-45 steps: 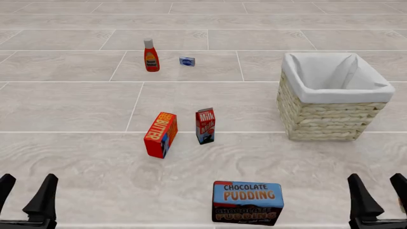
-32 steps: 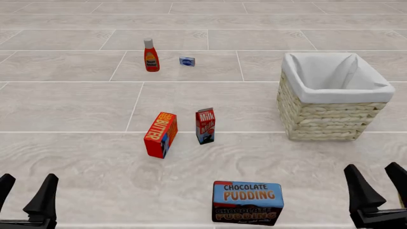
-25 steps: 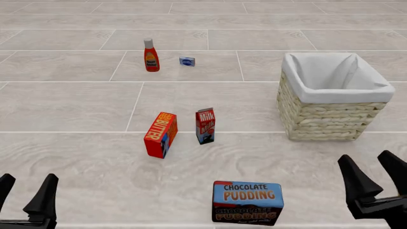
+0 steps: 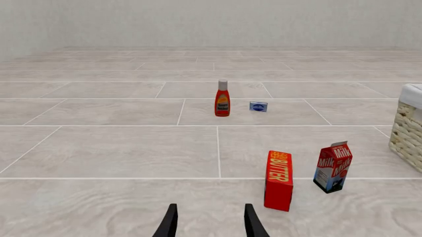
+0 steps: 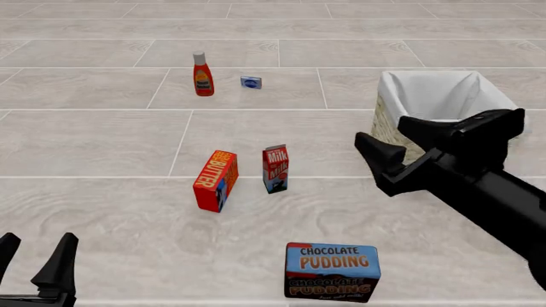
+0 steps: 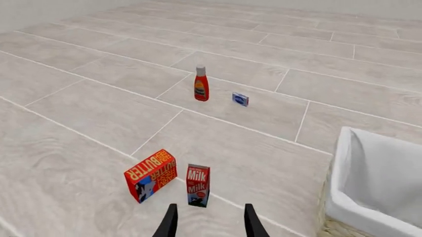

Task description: Pick the milk and place it in the basket.

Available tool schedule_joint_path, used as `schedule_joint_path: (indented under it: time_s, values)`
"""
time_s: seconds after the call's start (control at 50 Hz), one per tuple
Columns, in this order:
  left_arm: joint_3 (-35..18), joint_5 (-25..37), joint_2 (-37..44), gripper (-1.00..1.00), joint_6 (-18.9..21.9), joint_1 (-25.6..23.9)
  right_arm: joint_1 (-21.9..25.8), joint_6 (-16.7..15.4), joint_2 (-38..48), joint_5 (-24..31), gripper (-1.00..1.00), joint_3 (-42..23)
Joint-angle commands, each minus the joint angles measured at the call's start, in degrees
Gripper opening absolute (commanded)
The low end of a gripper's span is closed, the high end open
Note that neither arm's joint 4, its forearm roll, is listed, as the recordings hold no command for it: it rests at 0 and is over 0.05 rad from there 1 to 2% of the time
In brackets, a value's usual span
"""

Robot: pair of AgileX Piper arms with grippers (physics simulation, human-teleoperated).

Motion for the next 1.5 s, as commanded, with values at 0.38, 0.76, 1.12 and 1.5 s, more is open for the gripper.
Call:
schedule_joint_path:
  time_s: [0.38,0.76,1.12,1.5]
  values:
    - [0.00,0.00,-0.01,1.00,0.00,-0.01,5.88,1.02,40.34,0.72,1.00,-28.66]
    - [0.00,0.00,0.01,1.00,0.00,0.00,3.26,1.78,49.95,0.88,1.00,-34.50]
    - [0.00,0.00,-0.01,1.00,0.00,0.01,3.41,4.33,56.14,-0.15,1.00,-36.71]
    - [0.00,0.00,0.01,1.00,0.01,-0.01,2.77,5.47,59.63,-1.79,1.00,-36.48]
